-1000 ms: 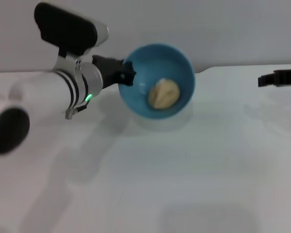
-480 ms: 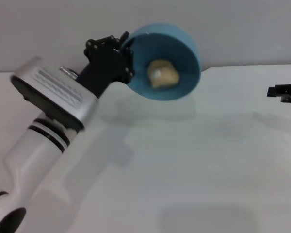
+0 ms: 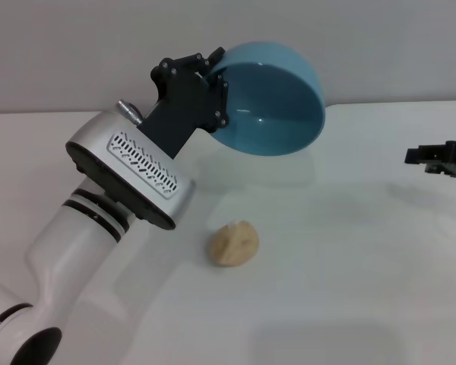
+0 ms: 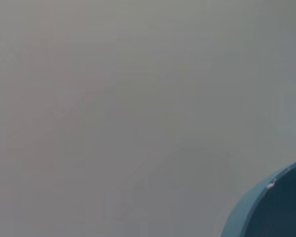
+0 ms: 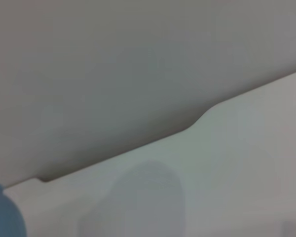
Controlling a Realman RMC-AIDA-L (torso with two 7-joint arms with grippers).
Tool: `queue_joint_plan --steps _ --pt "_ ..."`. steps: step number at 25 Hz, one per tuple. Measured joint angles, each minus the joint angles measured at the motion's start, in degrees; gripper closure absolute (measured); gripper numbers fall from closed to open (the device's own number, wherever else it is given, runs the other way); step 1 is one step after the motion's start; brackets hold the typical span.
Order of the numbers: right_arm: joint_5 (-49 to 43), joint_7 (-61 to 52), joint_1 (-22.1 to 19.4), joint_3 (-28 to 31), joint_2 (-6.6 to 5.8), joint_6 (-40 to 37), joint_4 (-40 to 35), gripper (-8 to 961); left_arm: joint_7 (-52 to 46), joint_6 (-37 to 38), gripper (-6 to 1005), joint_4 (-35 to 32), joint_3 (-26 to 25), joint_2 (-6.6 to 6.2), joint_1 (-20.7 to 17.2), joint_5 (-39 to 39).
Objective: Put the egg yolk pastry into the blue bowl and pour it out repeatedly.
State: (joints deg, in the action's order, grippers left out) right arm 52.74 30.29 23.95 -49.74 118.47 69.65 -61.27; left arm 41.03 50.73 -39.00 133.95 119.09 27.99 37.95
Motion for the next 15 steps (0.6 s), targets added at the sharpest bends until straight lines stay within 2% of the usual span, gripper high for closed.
queue_joint_plan --steps 4,7,10,11,12,15 --pt "0.1 0.4 1.3 -0.4 0.0 1.9 1.6 514 -0.2 -0.7 975 -0.8 -0.5 -0.01 0.0 3.2" --pt "0.1 1.5 3.4 -0.8 -0.05 4.0 2.9 514 -0.1 -6.5 975 -3.8 -2.0 -0.27 0.1 11.0" --pt "0.1 1.9 5.5 -3.4 -0.07 5.2 3.3 514 0.4 -22.3 974 -9.4 -9.9 -0.59 0.0 16.5" --pt "0.1 1.9 6.9 -6.5 -0.09 5.4 3.3 514 0.4 -29.4 974 -10.9 -13.6 -0.62 0.1 17.0" --pt "0.1 1.9 6.9 -6.5 -0.09 5.4 3.3 514 0.3 -39.5 974 -12.5 -19.1 -0.63 0.3 17.3" --pt "-0.3 1.9 9.2 -10.9 -0.09 5.5 3.7 515 -0.4 -52.7 974 -13.6 -26.8 -0.63 1.5 17.6"
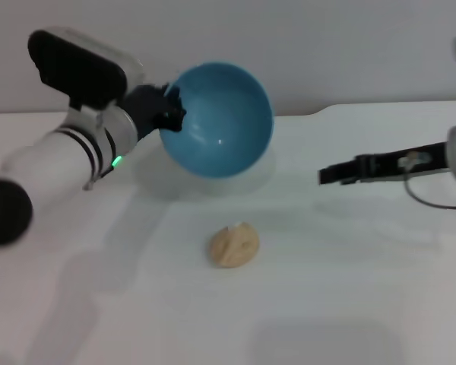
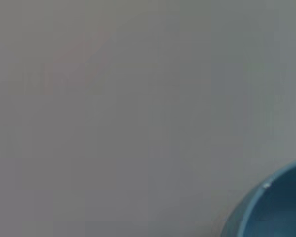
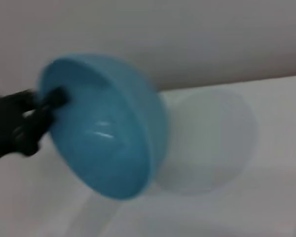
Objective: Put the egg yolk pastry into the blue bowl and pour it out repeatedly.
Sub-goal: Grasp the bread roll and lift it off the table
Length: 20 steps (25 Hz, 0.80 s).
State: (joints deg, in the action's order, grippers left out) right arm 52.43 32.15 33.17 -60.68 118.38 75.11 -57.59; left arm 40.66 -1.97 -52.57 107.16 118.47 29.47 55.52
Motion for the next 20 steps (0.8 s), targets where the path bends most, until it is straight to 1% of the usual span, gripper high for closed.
queue_joint_plan --steps 3,4,5,7,10,13,17,20 --pt "-0.8 -0.1 2.4 -4.5 0.0 0.0 0.8 515 -4.0 -15.7 974 -0.1 -10.6 -0.15 2.1 0.2" --pt "-1.7 -0.4 4.0 -7.8 0.0 0.0 1.4 515 -5.6 -19.8 974 0.0 -13.9 -0.28 2.8 0.0" --pt "-1.7 -0.4 4.0 -7.8 0.0 0.0 1.4 515 -7.4 -24.1 974 0.1 -16.8 -0.4 3.3 -0.4" --pt "-2.6 -1.0 5.4 -10.9 0.03 0.0 2.2 515 -10.1 -29.7 974 0.0 -21.4 -0.57 4.0 -2.2" --pt "-4.2 -2.3 7.0 -16.0 0.13 -0.6 3.4 515 -14.1 -34.6 974 -1.2 -25.4 -0.64 4.3 -6.6" --pt "-5.7 -2.9 7.9 -20.4 0.3 -2.7 4.2 515 -19.2 -41.8 974 -3.7 -28.6 -0.72 5.1 -12.8" --pt "-6.1 -3.1 8.3 -25.2 0.4 -7.7 5.0 515 -23.8 -49.0 975 -8.7 -30.3 -0.77 5.4 -19.7" --pt "-6.0 -3.2 8.4 -28.1 0.43 -11.2 6.1 513 -25.3 -51.4 975 -11.5 -30.4 -0.77 5.0 -21.6"
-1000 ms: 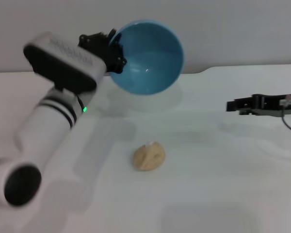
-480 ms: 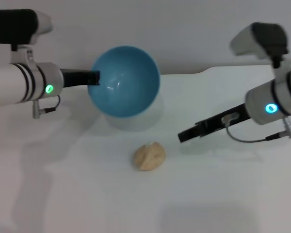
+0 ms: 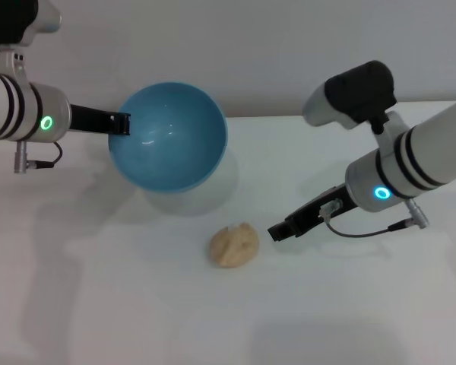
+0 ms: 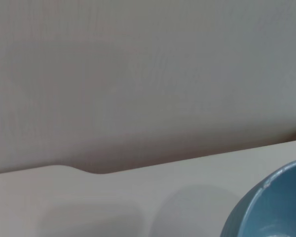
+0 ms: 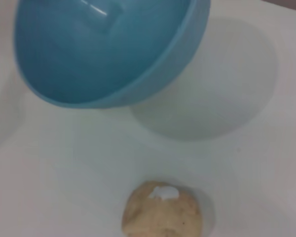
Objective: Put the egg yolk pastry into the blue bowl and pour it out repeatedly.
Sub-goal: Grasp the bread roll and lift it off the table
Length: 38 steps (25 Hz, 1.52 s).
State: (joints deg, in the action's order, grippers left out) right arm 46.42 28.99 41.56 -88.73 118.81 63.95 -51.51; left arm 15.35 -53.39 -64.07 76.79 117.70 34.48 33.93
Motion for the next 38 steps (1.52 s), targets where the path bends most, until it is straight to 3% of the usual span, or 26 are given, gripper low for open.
queue_joint_plan --steps 6,13,29,38 --pt "1.5 0.1 1.9 -1.4 0.29 -4.2 5.2 512 -0.1 -1.1 975 -1.3 0.6 0.19 -0.1 0.4" --pt "5.2 3.2 1.5 -3.4 0.36 -7.7 6.2 514 -0.2 -1.3 974 -1.6 1.4 0.37 0.6 0.5" --pt "14.1 9.0 2.0 -13.0 0.57 -18.4 10.8 512 -0.2 -0.9 974 -1.7 1.6 0.51 0.8 0.7" --pt "25.6 16.6 1.6 -18.7 0.7 -24.8 13.8 513 -0.2 -0.4 974 -1.7 2.1 0.47 1.1 0.7"
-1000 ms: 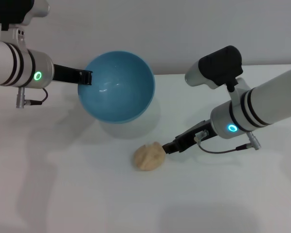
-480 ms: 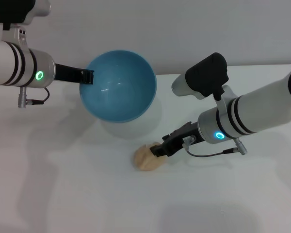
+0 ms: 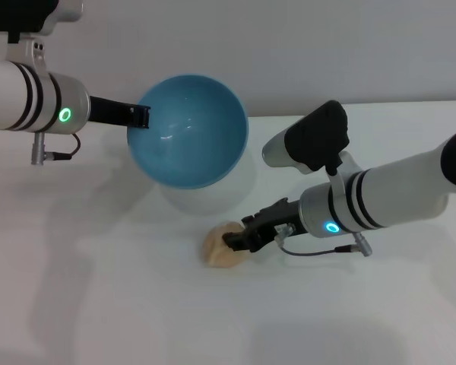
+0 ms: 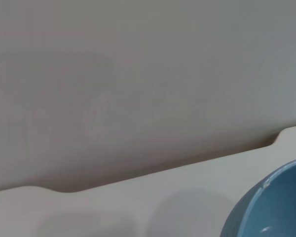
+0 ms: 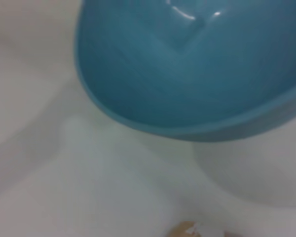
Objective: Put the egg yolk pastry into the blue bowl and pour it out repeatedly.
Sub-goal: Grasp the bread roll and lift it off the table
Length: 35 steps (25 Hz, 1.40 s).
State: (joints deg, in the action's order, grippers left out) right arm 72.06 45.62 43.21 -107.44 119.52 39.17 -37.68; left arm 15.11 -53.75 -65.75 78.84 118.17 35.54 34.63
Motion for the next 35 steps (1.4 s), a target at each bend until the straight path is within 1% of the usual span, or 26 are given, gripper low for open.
queue_joint_plan --steps 6,9,14,19,21,28,33,35 --pt "1.4 0.4 -0.6 -2.4 0.09 -3.9 0.6 525 0.0 0.0 975 0.0 0.2 -0.03 0.1 0.0" --pt "1.7 0.5 -1.2 -2.7 0.11 -5.1 0.6 536 0.0 0.0 975 0.0 0.2 -0.04 0.0 0.0" --pt "1.7 0.5 -1.7 -2.7 0.09 -5.3 0.2 749 0.0 0.0 975 0.0 0.2 -0.05 -0.2 0.0" --pt "1.8 0.6 -2.1 -2.8 -0.09 -4.7 -0.5 825 0.2 0.0 975 0.0 0.2 -0.05 -0.3 0.0" --pt "1.8 0.6 -2.7 -2.7 -0.19 -4.3 -1.7 839 0.2 0.0 975 0.0 0.3 -0.05 -0.3 0.0" --pt "1.8 0.6 -5.4 -1.5 -0.82 0.0 -7.7 885 0.5 0.0 974 0.0 0.3 -0.04 -0.4 0.0" --pt "1.4 3.5 -10.1 1.8 -0.94 7.2 -16.5 913 0.5 0.0 974 0.1 0.3 -0.04 -0.6 0.0" --pt "1.3 4.5 -12.1 4.0 -0.95 11.5 -20.3 926 0.5 0.0 975 0.1 0.3 -0.06 -0.6 0.0"
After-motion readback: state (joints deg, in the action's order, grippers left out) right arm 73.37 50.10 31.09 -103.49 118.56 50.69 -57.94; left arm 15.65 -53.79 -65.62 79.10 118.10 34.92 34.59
